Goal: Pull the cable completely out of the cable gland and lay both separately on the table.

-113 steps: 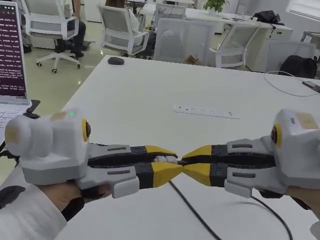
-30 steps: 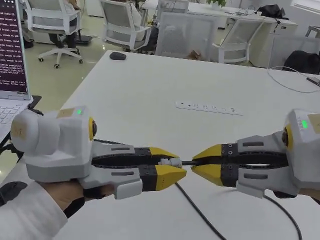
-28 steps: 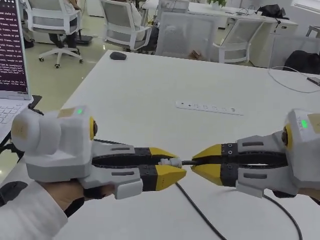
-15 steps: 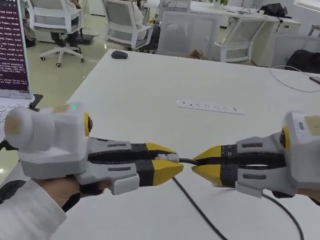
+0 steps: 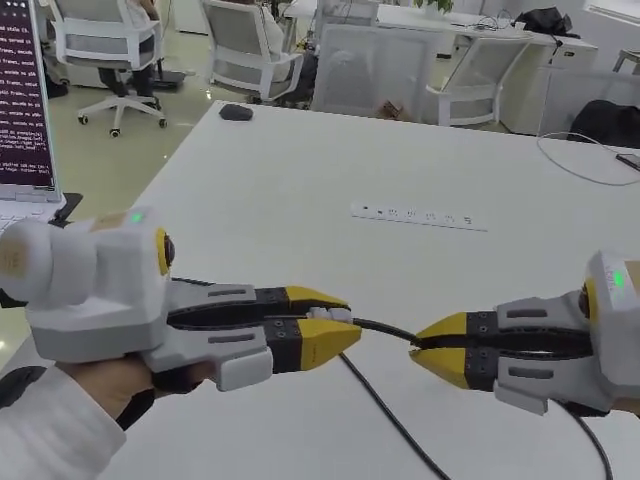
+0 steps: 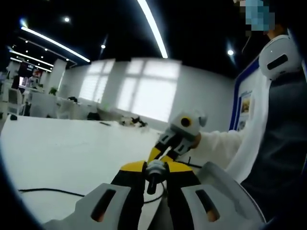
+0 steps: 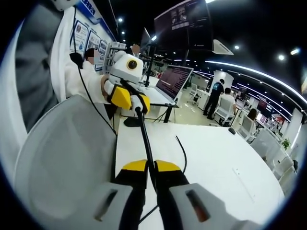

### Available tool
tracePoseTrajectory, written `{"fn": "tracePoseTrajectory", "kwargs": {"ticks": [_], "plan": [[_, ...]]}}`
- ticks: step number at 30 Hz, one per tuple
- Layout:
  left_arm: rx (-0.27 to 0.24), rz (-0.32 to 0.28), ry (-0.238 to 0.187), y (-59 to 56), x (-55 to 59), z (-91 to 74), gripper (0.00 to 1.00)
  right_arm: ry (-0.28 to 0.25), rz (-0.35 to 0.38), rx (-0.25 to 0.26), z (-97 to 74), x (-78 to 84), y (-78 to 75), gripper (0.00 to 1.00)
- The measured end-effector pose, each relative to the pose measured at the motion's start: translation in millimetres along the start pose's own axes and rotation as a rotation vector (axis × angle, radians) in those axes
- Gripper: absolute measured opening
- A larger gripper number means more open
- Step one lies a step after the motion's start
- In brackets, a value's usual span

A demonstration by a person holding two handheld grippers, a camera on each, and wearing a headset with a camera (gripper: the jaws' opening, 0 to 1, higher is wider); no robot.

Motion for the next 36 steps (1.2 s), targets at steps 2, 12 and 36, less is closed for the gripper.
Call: {"fn": "tracePoseTrajectory", "kwargs": {"ticks": [2,12,36], "plan": [[-0.002,-0.001,-0.004,0.5,-0.7,-0.1,0.17,0.011,0.009,0.008,-3.1,5.7,-1.7,0.05],[-0.02,-0.011,-0.073,4.9,-14.3,-2.9,0.17,0.032,0.056,0.047,-14.4,25.4,-7.6,0.05],[-0.123,-0.034,-0.108,24.0,-17.1,-11.8,0.17,0.222,0.172,0.025,22.1,131.5,-16.7,0.07]]}}
Point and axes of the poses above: the centre of the closed fingertips' face, and the gripper's own axes: z roughly forward along the fingers, y roughly to its left, x roughly out of its underside, the point moved 1 cm from there along -z, roughly backward along the fingers, and after that the axes turned 12 degrees about -y, right-handed, at the moved point
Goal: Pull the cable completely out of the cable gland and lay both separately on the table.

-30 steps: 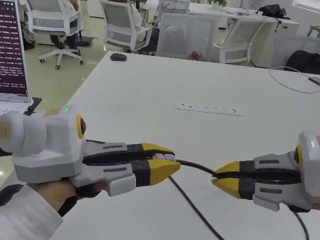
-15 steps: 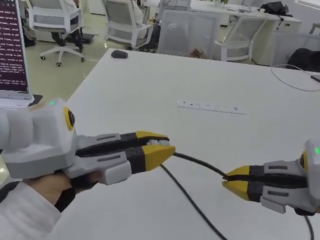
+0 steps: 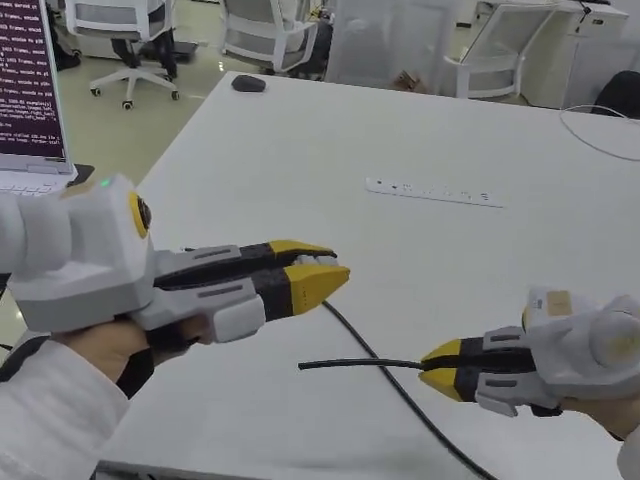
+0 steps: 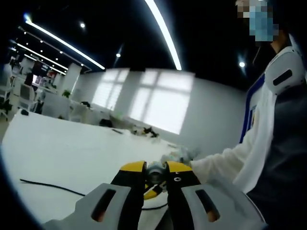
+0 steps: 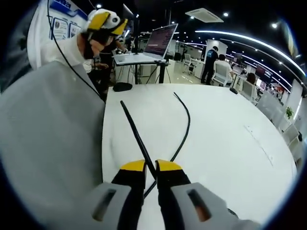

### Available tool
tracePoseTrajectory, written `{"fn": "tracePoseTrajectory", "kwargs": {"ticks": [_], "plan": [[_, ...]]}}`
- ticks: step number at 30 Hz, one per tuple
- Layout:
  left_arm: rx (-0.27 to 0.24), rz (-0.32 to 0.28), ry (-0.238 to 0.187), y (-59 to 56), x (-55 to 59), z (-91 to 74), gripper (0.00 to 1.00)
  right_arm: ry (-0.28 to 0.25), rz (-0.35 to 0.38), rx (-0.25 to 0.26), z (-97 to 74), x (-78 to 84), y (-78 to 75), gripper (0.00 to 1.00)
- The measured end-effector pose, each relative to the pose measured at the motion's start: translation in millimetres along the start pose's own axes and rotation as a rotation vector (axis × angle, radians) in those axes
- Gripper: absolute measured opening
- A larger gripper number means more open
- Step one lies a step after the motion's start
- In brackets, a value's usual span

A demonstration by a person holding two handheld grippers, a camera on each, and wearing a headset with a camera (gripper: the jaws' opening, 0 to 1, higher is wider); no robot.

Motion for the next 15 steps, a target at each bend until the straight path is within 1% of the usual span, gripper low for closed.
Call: {"fn": "tracePoseTrajectory", "kwargs": {"ticks": [1,5,7,15], "plan": [[-0.004,-0.002,0.0,0.7,0.3,-0.2,0.17,0.014,0.005,-0.005,4.3,6.2,-1.1,0.07],[-0.019,-0.006,0.007,4.0,2.5,-1.3,0.17,0.035,0.029,-0.015,14.3,20.7,-3.2,0.08],[-0.028,-0.01,0.015,6.4,4.9,-1.5,0.17,0.055,0.045,-0.028,19.7,30.7,-2.8,0.08],[-0.039,-0.033,0.039,10.9,13.2,-1.4,0.17,0.1,0.088,-0.049,35.7,56.4,-0.6,0.1]]}}
Point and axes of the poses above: the centre of the closed fingertips' face, and the gripper's own axes: z roughly forward along the fingers, y roughly to its left, x roughly out of its underside, the point moved 1 cm from there along -z, roughly backward along the fingers, and after that the axes turned 12 degrees about -y, right-handed, at the moved point
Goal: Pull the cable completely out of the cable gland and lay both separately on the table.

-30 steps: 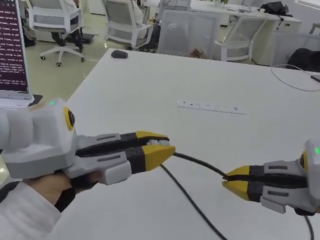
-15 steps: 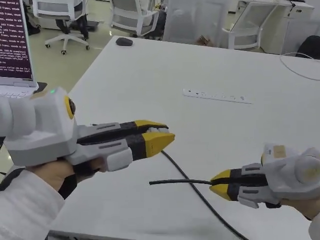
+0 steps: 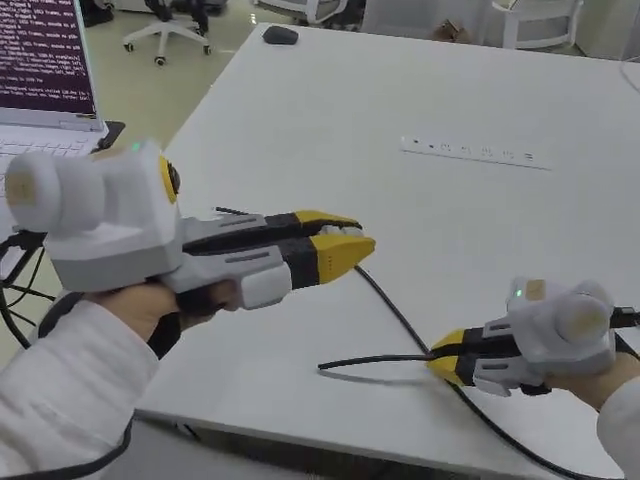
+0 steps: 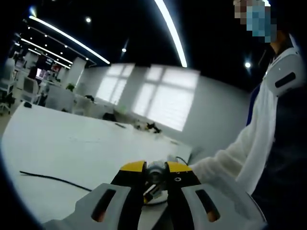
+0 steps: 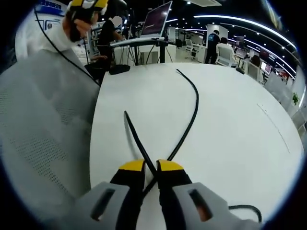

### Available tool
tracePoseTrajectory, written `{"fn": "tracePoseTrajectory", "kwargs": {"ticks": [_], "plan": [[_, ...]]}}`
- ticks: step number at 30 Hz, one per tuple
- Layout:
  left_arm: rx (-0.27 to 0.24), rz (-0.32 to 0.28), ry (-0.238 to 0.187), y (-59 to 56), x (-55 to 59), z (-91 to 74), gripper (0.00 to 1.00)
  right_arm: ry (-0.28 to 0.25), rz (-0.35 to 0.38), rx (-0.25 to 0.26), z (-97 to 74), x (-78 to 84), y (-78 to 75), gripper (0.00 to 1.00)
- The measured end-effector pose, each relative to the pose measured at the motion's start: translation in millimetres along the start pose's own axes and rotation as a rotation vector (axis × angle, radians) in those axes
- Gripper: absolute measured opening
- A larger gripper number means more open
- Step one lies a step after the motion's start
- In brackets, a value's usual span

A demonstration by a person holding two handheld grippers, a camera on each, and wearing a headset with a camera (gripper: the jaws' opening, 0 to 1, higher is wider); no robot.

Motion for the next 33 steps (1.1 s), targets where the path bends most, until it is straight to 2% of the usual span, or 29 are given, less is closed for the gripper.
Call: {"fn": "tracePoseTrajectory", "kwargs": {"ticks": [6,16,21,24,26,29,30,31,32,33], "plan": [[0.015,-0.022,0.025,-3.0,6.9,2.9,0.17,0.018,0.018,-0.008,7.5,7.6,-0.5,0.1],[-0.001,-0.012,0.056,1.0,14.6,2.9,0.17,-0.013,0.074,-0.021,7.4,5.1,1.0,0.14],[-0.025,-0.013,0.065,7.3,16.7,2.3,0.17,-0.067,0.094,-0.013,2.5,-14.2,0.1,0.2],[-0.04,-0.024,0.063,11.2,17.3,2.2,0.17,-0.097,0.077,0.001,-7.2,-29.4,-0.8,0.22],[-0.05,-0.026,0.087,13.9,22.3,1.6,0.17,-0.129,0.079,0.018,-15.5,-39.1,-1.3,0.25],[-0.031,0.009,0.138,17.4,29.2,2.8,0.17,-0.148,0.077,0.029,-28.5,-46.4,2.0,0.27],[-0.013,0.036,0.173,18.5,32.0,3.5,0.17,-0.156,0.078,0.038,-34.8,-48.5,3.1,0.28],[0.01,0.069,0.185,18.1,32.1,5.4,0.17,-0.164,0.076,0.05,-39.4,-50.1,3.6,0.29],[0.055,0.129,0.205,16.0,32.9,8.1,0.17,-0.177,0.086,0.065,-46.7,-52.1,4.9,0.3],[0.074,0.155,0.228,15.5,35.1,9.0,0.17,-0.189,0.1,0.076,-51.4,-53.7,6.0,0.31]]}}
Point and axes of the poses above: the centre of the closed fingertips' face, and the gripper's own axes: z roughly forward along the fingers, y roughly to its left, x roughly out of its underside, the point moved 1 cm from there along -z, roughly backward along the fingers, and after that the axes turned 12 degrees about -y, right-handed, at the moved point
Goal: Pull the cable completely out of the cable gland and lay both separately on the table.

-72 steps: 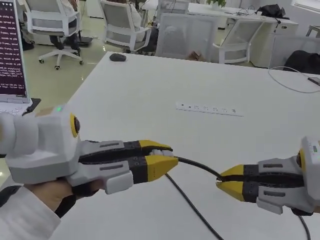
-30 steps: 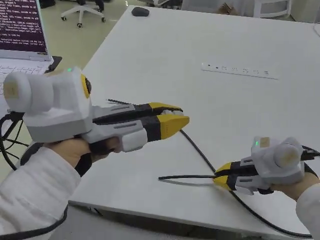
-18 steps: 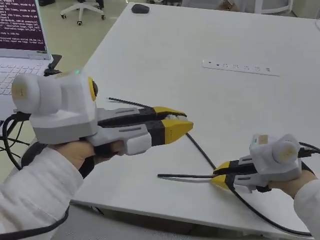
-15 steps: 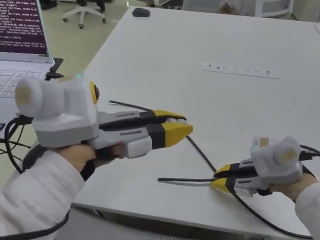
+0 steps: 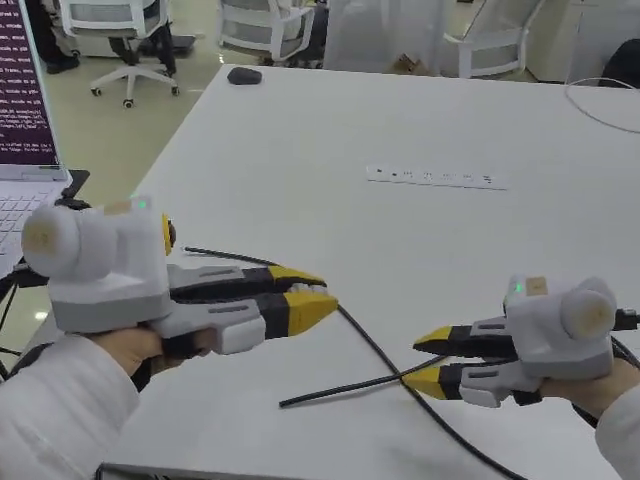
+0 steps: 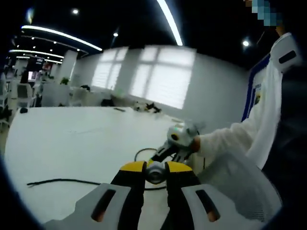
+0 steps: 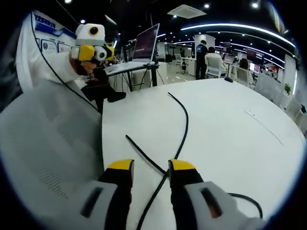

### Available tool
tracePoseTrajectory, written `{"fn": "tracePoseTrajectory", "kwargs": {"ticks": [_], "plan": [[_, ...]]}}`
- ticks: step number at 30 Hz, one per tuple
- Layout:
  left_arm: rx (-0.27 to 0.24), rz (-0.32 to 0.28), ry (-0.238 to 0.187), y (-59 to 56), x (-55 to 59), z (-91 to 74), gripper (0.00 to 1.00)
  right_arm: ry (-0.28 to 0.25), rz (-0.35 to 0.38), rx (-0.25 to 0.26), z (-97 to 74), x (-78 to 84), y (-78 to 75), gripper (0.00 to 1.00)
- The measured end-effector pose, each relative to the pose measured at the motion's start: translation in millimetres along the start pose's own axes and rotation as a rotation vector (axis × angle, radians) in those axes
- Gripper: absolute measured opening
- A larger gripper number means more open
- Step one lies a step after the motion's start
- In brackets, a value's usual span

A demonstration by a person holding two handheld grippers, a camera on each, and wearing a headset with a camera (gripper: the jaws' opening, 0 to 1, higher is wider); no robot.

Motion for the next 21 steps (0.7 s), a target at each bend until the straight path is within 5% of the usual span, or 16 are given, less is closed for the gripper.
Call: {"fn": "tracePoseTrajectory", "kwargs": {"ticks": [5,8,15,21], "plan": [[0.056,0.052,0.112,10.7,24.7,13.3,0.17,0.011,-0.026,0.052,-32.3,-5.8,13.8,0.34],[0.071,0.046,0.139,18.6,43.0,23.9,0.17,-0.015,-0.004,0.115,-51.3,-10.0,16.8,0.36],[0.023,-0.07,0.194,48.6,98.2,39.2,0.17,-0.077,0.114,0.238,-86.8,-4.1,20.6,0.36],[-0.035,-0.091,0.25,70.5,144.2,40.5,0.17,-0.096,0.171,0.293,-101.3,8.5,28.5,0.35]]}}
Point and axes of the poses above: the centre of the closed fingertips' face, and the gripper's own axes: z roughly forward along the fingers, y roughly to its left, x roughly out of its underside, the point moved 1 cm from there along -z, roughly backward along the fingers, and after that the axes turned 12 degrees about -y, right-handed, at the moved point
